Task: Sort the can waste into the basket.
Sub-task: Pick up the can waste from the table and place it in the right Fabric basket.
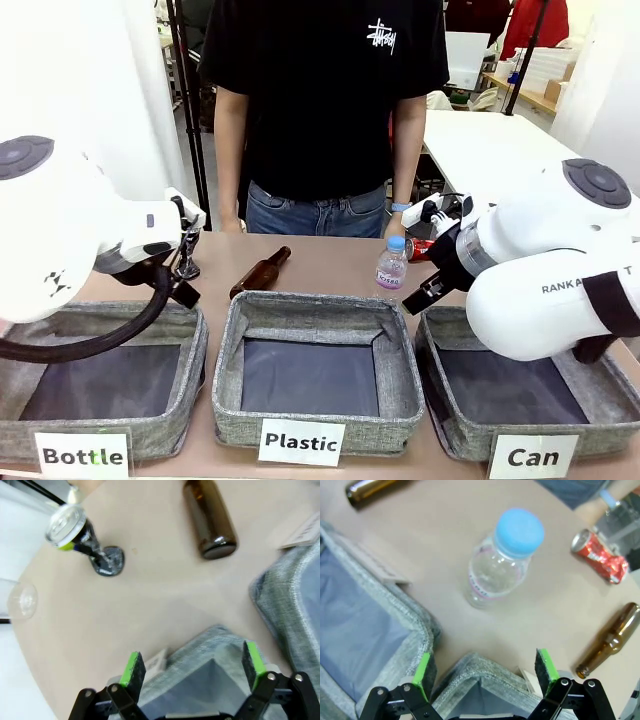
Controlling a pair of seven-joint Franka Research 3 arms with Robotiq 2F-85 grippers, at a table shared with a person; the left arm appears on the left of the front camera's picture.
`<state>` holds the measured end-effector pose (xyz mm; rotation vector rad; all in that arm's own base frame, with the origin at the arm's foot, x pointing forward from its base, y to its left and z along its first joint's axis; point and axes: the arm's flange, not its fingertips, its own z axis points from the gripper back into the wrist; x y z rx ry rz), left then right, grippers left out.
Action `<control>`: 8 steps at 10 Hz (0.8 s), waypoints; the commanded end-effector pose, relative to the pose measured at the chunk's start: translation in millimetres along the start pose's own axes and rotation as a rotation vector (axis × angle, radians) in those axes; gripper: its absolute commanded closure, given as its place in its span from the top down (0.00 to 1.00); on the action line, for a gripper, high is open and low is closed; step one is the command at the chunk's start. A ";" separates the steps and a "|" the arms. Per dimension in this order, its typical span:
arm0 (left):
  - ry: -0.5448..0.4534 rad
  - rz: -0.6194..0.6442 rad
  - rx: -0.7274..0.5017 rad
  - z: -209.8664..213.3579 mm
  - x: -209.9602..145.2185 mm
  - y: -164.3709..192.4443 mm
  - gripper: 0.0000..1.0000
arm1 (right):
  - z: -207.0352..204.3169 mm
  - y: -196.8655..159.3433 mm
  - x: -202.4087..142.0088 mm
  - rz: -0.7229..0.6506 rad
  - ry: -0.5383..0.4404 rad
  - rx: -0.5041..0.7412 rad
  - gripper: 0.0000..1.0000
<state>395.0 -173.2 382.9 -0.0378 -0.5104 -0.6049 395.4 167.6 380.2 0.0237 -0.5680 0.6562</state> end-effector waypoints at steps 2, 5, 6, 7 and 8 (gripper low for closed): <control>0.106 0.123 -0.080 79.7 28.4 -42.2 1.00 | 71.3 -17.9 3.8 -0.099 0.078 0.116 1.00; 0.092 0.212 -0.419 158.6 5.1 -28.6 1.00 | 157.4 -62.3 -21.1 -0.423 0.123 0.411 1.00; 0.008 0.266 -0.521 186.1 -13.0 -1.8 1.00 | 183.1 -83.5 -40.4 -0.483 0.060 0.526 1.00; -0.053 0.287 -0.640 208.7 -36.9 32.8 1.00 | 202.6 -110.0 -63.4 -0.552 -0.035 0.654 1.00; -0.108 0.373 -0.674 225.1 -66.8 66.6 1.00 | 217.2 -134.4 -89.5 -0.624 -0.110 0.725 1.00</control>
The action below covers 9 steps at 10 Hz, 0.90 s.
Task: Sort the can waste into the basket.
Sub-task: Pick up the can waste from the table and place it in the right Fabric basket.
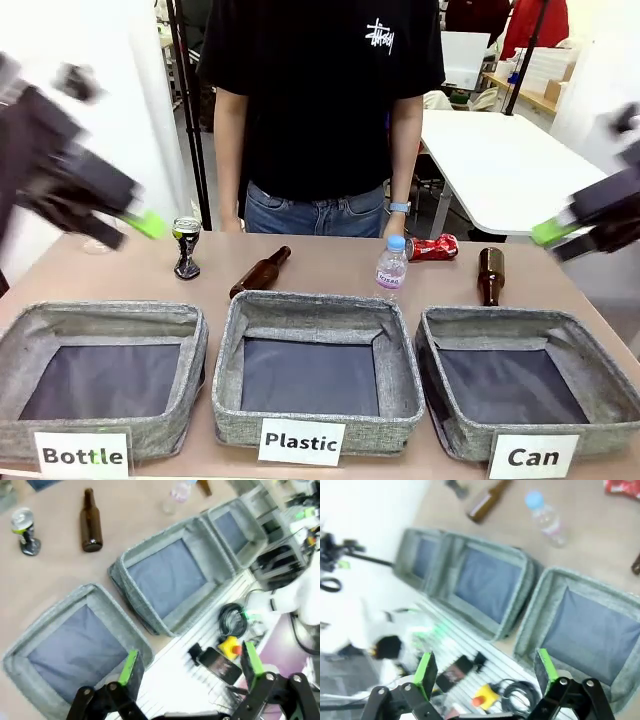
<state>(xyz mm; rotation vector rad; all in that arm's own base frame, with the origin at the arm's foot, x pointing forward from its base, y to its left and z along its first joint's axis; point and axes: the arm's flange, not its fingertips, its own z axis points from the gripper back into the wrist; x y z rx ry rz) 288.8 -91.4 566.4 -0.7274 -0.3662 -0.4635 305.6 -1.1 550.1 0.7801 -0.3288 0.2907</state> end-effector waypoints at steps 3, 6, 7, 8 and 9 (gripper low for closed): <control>-0.296 0.318 -0.155 126.7 -90.0 136.7 1.00 | 75.0 -102.8 -39.5 -0.217 -0.253 0.257 1.00; -0.429 0.543 -0.149 157.4 -141.2 210.2 1.00 | 101.1 -167.7 -66.8 -0.427 -0.413 0.370 1.00; -0.479 0.587 -0.112 145.1 -151.3 211.4 1.00 | 106.6 -175.5 -71.6 -0.473 -0.437 0.358 1.00; -0.512 0.593 -0.082 135.1 -146.2 202.5 1.00 | 108.5 -175.9 -73.8 -0.486 -0.467 0.355 1.00; -0.557 0.569 -0.046 128.8 -138.3 198.7 1.00 | 109.5 -172.2 -75.6 -0.490 -0.498 0.307 1.00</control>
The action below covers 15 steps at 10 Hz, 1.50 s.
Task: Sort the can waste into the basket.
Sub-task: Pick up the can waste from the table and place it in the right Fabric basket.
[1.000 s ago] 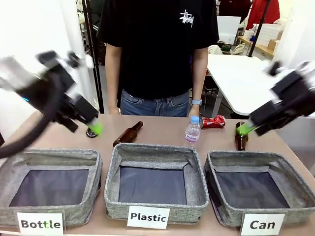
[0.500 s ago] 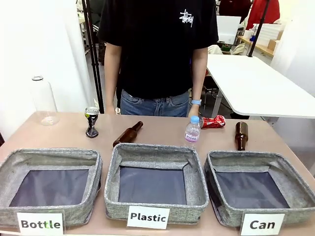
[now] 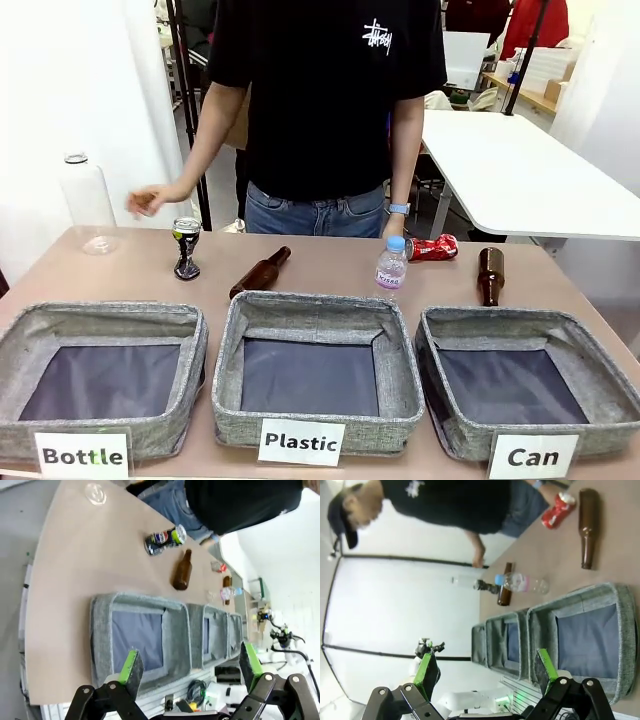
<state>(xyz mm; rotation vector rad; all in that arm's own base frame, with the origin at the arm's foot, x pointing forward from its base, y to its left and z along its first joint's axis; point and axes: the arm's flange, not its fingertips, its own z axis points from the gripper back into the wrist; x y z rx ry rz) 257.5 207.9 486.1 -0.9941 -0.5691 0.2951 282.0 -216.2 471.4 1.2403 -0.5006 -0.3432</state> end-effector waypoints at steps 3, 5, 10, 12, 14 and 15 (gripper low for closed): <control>0.039 0.002 -0.011 7.7 -10.0 9.2 1.00 | -2.0 -0.3 -2.7 0.011 0.027 0.008 1.00; 0.039 0.002 -0.011 7.7 -10.0 9.2 1.00 | -2.0 -0.3 -2.7 0.011 0.027 0.008 1.00; 0.039 0.002 -0.011 7.7 -10.0 9.2 1.00 | -93.9 60.1 31.7 0.170 0.143 -0.307 1.00; 0.039 0.002 -0.011 7.7 -10.0 9.2 1.00 | -176.8 67.6 49.8 0.279 0.159 -0.496 1.00; 0.039 0.002 -0.011 7.7 -10.0 9.2 1.00 | -225.9 64.8 52.3 0.393 0.115 -0.653 1.00; 0.039 0.002 -0.011 7.7 -10.0 9.2 1.00 | -233.6 68.9 42.8 0.477 0.098 -0.695 1.00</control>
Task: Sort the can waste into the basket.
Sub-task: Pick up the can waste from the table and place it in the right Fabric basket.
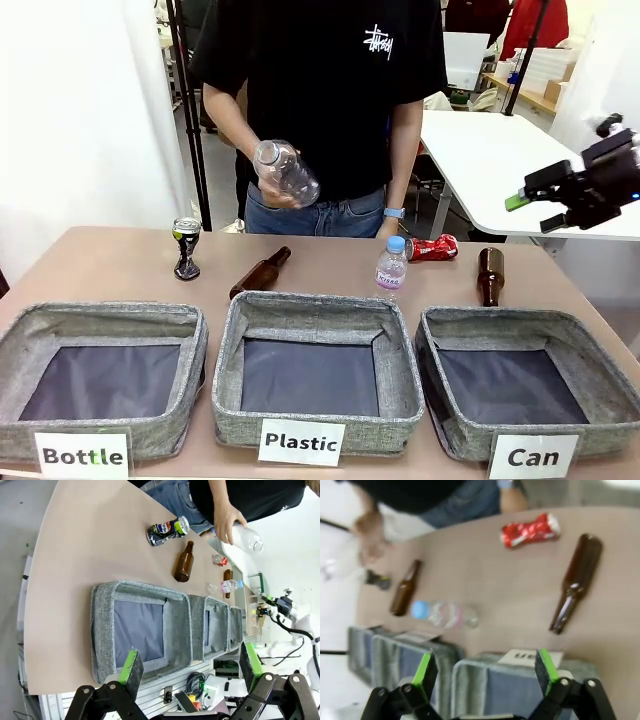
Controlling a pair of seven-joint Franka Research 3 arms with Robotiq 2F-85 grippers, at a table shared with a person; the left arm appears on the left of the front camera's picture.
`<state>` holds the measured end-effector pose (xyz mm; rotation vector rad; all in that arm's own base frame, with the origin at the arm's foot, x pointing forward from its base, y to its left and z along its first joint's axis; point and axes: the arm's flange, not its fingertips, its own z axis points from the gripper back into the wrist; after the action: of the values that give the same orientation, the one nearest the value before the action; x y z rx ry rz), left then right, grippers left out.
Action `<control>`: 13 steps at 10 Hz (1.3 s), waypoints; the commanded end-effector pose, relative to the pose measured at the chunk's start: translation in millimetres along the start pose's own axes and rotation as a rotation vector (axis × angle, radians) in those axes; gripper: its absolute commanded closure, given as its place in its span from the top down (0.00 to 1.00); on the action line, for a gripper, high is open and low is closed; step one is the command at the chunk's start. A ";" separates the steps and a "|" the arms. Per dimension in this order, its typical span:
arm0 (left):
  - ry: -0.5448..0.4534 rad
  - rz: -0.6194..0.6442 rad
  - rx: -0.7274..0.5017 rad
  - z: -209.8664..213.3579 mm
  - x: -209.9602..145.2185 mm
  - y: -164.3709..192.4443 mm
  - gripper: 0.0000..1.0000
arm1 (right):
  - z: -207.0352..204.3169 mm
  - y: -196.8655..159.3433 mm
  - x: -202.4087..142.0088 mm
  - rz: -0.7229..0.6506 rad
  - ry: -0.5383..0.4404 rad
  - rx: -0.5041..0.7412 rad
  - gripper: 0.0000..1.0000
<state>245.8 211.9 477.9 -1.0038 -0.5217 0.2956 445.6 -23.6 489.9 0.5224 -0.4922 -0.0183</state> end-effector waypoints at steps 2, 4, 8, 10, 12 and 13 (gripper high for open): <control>-0.001 -0.021 -0.011 1.6 0.2 0.4 1.00 | 0.0 0.0 0.0 0.000 0.000 0.000 1.00; -0.001 -0.021 -0.011 1.6 0.2 0.4 1.00 | 0.0 0.0 0.0 0.000 0.000 0.000 1.00; -0.001 -0.021 -0.011 1.6 0.2 0.4 1.00 | -46.7 29.0 72.6 0.190 0.101 -0.289 1.00; -0.001 -0.021 -0.011 1.6 0.2 0.4 1.00 | -92.1 30.8 120.6 0.250 0.236 -0.383 1.00; -0.001 -0.021 -0.011 1.6 0.2 0.4 1.00 | -140.4 27.8 143.2 0.237 0.329 -0.422 1.00; -0.001 -0.021 -0.011 1.6 0.2 0.4 1.00 | -157.2 22.1 151.4 0.207 0.348 -0.421 1.00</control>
<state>245.8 212.0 477.8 -1.0037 -0.5200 0.2948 629.7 40.8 440.0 0.0543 -0.2260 0.1947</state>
